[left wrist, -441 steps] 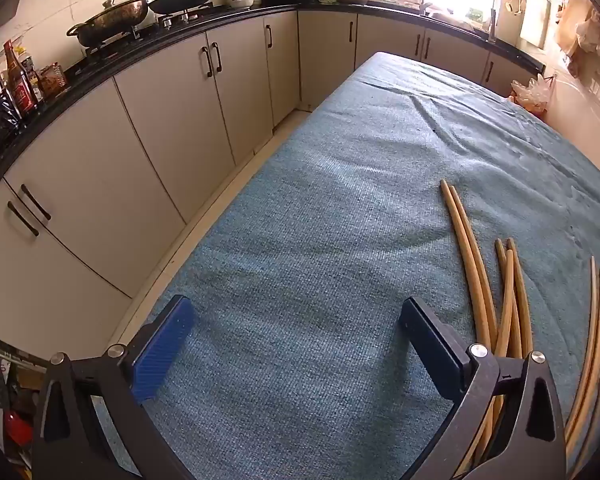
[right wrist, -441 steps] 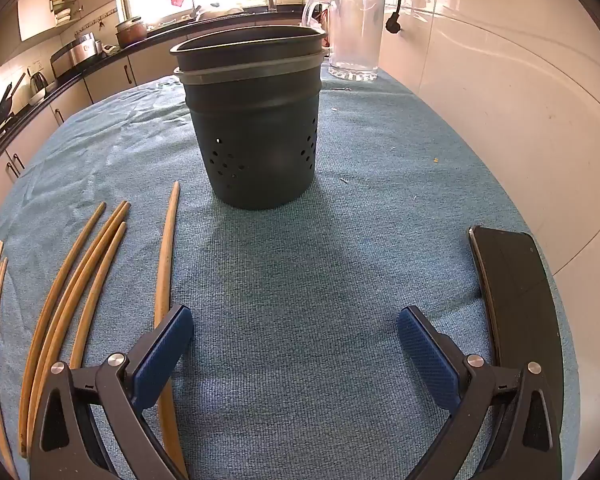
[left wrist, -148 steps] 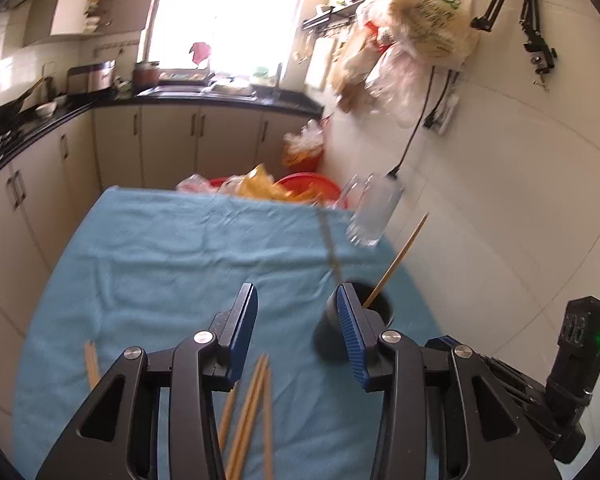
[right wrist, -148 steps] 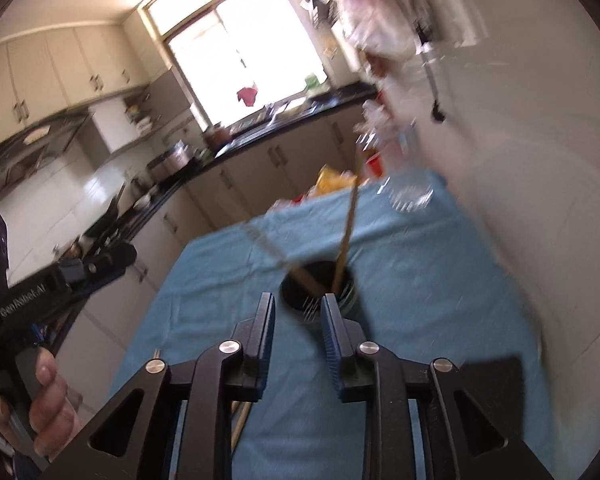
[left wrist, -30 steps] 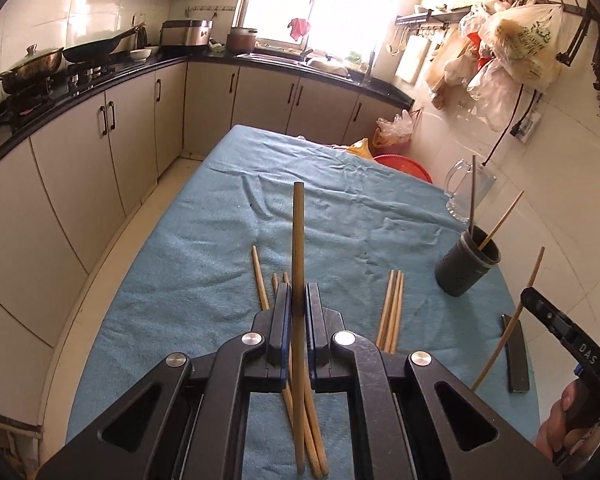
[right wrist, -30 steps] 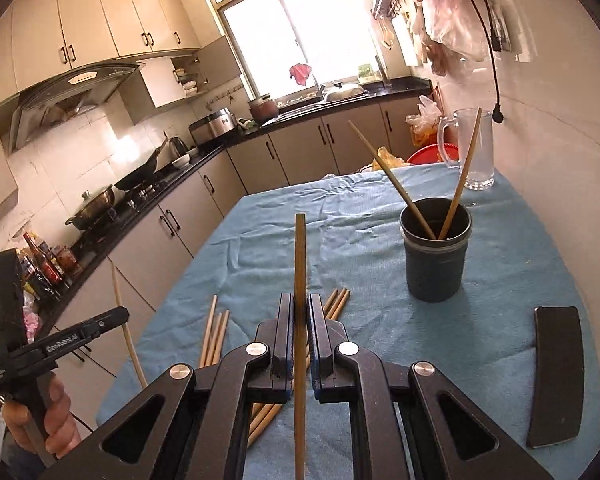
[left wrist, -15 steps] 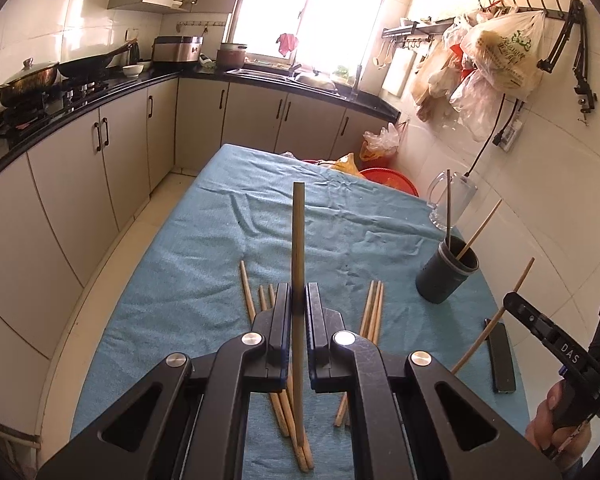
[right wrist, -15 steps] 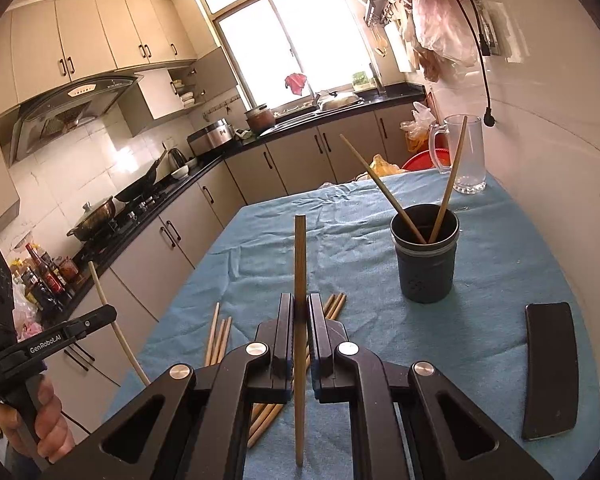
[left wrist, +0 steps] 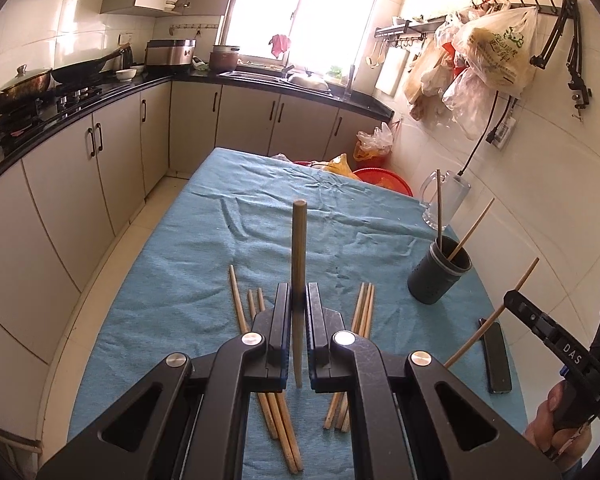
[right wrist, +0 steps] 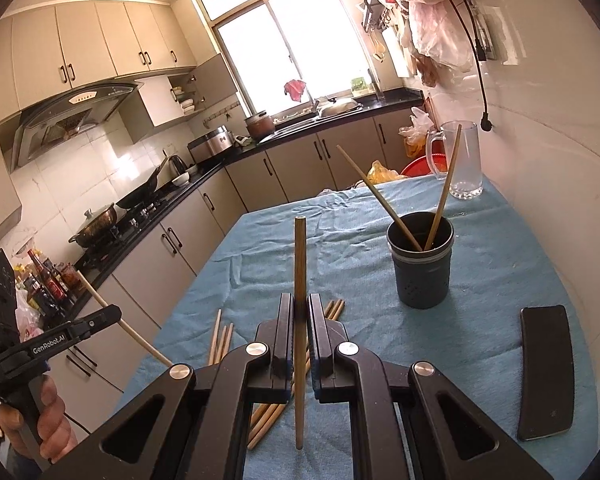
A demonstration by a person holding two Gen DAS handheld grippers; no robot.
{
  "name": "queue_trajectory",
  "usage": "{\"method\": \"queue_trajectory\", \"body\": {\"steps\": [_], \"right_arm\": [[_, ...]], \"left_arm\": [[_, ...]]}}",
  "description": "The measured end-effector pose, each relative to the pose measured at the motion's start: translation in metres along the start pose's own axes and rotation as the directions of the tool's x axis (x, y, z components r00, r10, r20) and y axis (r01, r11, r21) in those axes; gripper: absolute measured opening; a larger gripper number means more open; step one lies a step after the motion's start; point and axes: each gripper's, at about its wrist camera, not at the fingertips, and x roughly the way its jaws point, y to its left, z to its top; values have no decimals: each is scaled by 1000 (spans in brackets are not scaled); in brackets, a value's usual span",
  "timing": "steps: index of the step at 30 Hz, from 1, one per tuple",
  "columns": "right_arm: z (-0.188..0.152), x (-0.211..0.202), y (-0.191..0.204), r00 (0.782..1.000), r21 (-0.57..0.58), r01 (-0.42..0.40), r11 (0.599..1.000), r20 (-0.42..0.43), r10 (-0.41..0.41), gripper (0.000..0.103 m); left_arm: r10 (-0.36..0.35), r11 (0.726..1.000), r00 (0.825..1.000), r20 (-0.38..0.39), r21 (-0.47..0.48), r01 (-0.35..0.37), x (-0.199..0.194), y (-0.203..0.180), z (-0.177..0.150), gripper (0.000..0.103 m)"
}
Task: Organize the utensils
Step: 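Lift both chopsticks upright and carry them over the grey cup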
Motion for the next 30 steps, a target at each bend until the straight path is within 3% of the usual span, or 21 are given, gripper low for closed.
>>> {"method": "queue_trajectory", "body": {"steps": [16, 30], "right_arm": [[14, -16, -25, 999, 64, 1, 998, 38, -3, 7], [38, -45, -69, 993, 147, 13, 989, 112, -29, 7]], "left_arm": [[-23, 999, 1000, -10, 47, 24, 5, -21, 9, 6], [-90, 989, 996, -28, 118, 92, 19, -76, 33, 6]]}}
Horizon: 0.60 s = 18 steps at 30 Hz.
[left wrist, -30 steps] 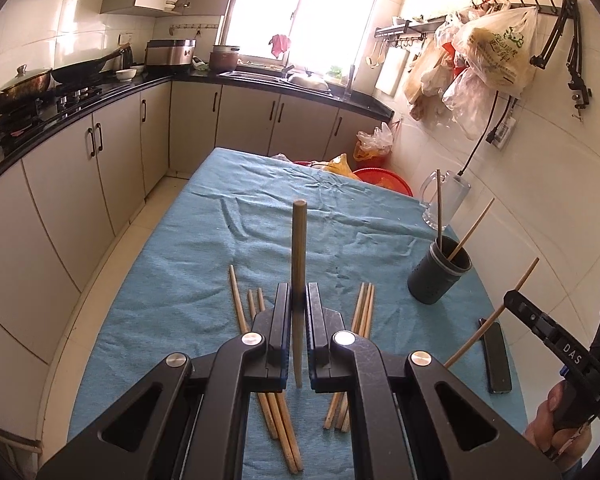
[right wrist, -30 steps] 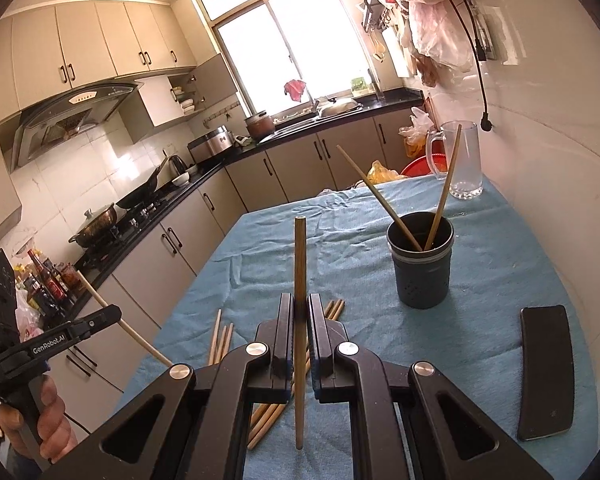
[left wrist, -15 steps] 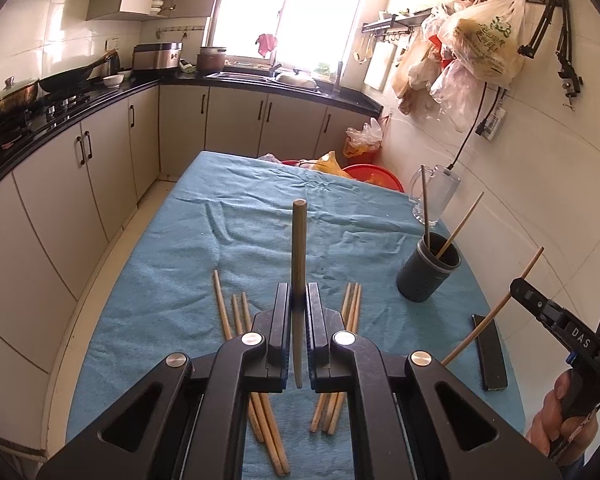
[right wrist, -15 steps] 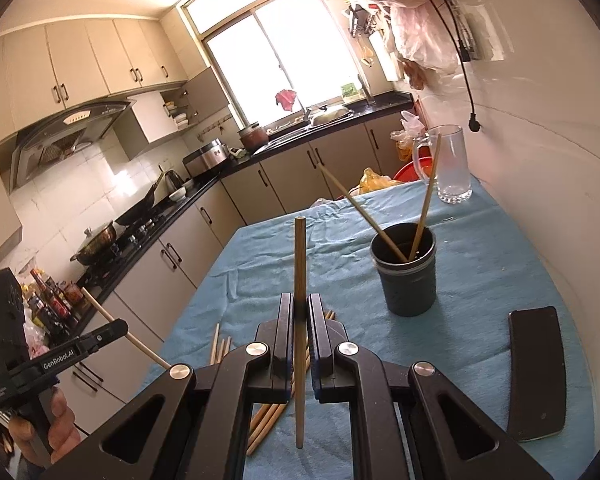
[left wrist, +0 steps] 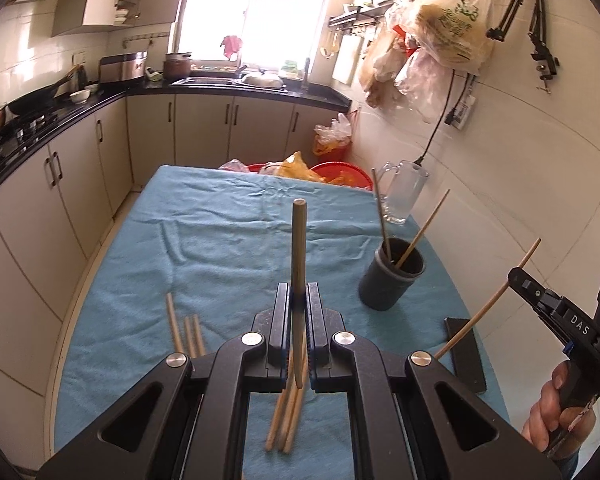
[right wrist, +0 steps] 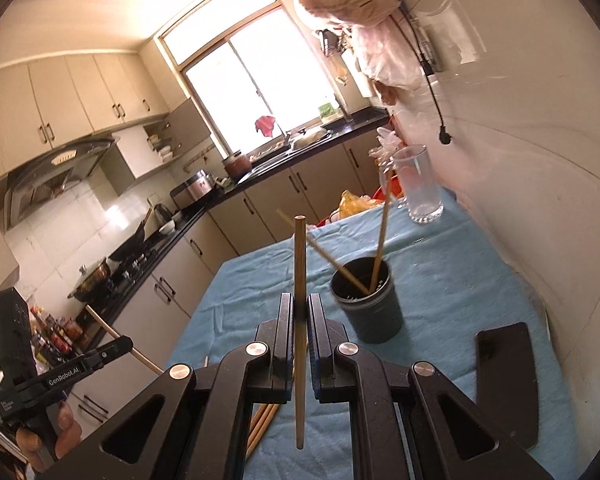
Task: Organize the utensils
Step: 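Lift both chopsticks upright and carry them over the grey cup, then lower the chopsticks into the grey cup and open both grippers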
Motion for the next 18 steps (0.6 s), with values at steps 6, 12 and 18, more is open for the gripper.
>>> {"method": "queue_trajectory", "body": {"steps": [6, 12, 18], "right_arm": [[19, -11, -12, 999, 12, 13, 1000, 42, -13, 7], [43, -19, -21, 996, 20, 23, 1000, 89, -24, 7], [75, -21, -22, 988, 14, 49, 999, 148, -51, 7]], "left_arm": [[-39, 999, 999, 6, 20, 39, 9, -26, 20, 6], [-64, 997, 998, 28, 51, 62, 16, -54, 46, 6], [-103, 993, 993, 63, 61, 99, 25, -82, 81, 6]]}}
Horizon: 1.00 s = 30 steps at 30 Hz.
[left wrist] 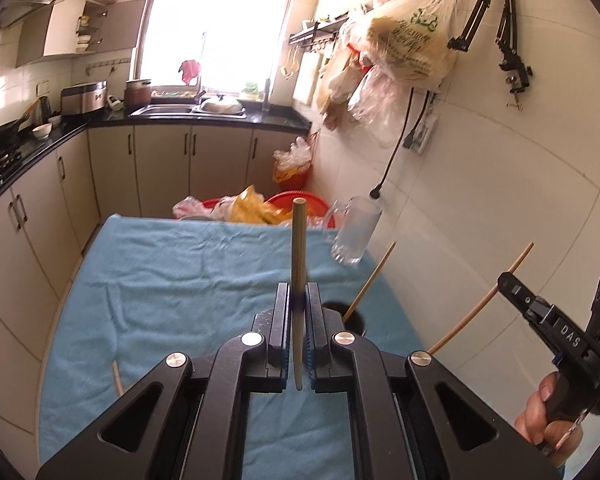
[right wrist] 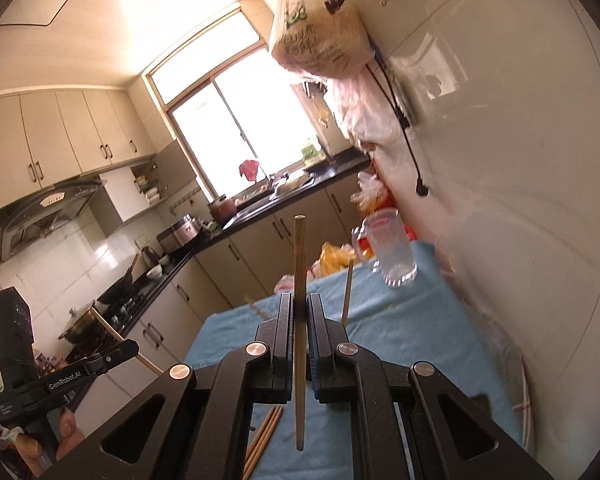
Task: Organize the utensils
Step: 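Lower the chopsticks into the grey cup and open both grippers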
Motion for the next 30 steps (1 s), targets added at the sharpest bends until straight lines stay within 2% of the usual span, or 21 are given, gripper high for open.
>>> {"method": "queue_trajectory", "body": {"steps": [8, 13, 20, 30], "right_arm": [[34, 21, -3, 999, -1, 16, 1000, 42, -16, 7], [40, 48, -14, 999, 7, 39, 999, 31, -39, 7], [27, 87, -31, 998, 18, 55, 998, -28, -54, 7], [-2, 139, -45, 984, 26, 93, 995, -156, -88, 7]], "left_arm": [[-34, 999, 999, 19, -3, 34, 35, -24, 34, 6], [-42, 999, 999, -1, -25, 42, 69, -26, 38, 6], [-37, 998, 997, -68, -44, 34, 114, -20, 25, 6], [-33, 998, 990, -140, -54, 26, 149, -6, 7, 6]]}}
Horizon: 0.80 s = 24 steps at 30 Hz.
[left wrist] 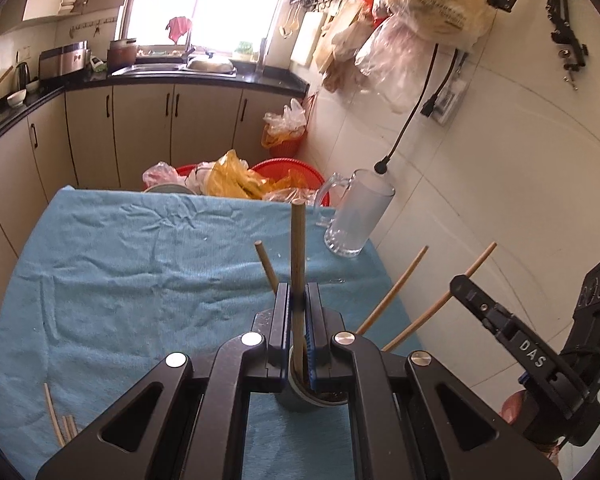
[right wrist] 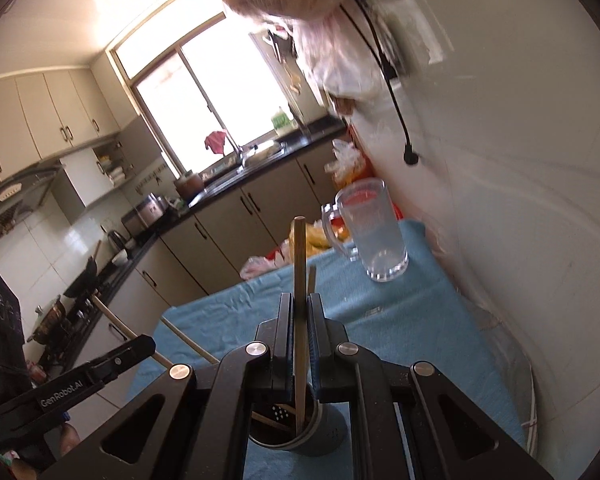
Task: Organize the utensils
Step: 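Lower the chopsticks into the grey cup and open both grippers, then withdraw both grippers from the cup toward the remaining chopsticks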
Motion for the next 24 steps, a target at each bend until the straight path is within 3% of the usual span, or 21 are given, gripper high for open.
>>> {"method": "queue_trajectory", "body": {"steps": [5, 9, 12, 16, 24], "right_arm": [[-3, 16, -9, 999, 22, -1, 1000, -40, 2, 8], [0, 7, -10, 1000, 16, 10, 1000, -18, -9, 15], [1, -12, -9, 999, 10, 22, 1000, 26, -22, 23], [-4, -39, -7, 997, 1, 36, 999, 64, -36, 26], [-55, -70, 17, 998, -94, 47, 994, 40, -44, 31]], "left_arm": [[6, 1000, 1000, -4, 3, -6, 7, 5, 0, 6], [2, 1000, 1000, 18, 6, -2, 0, 6, 0, 24], [-3, 1000, 999, 47, 13, 2, -14, 5, -1, 29], [9, 1000, 995, 97, 11, -10, -39, 6, -7, 37], [78, 996, 983, 167, 38, -85, -89, 17, -50, 48]]}}
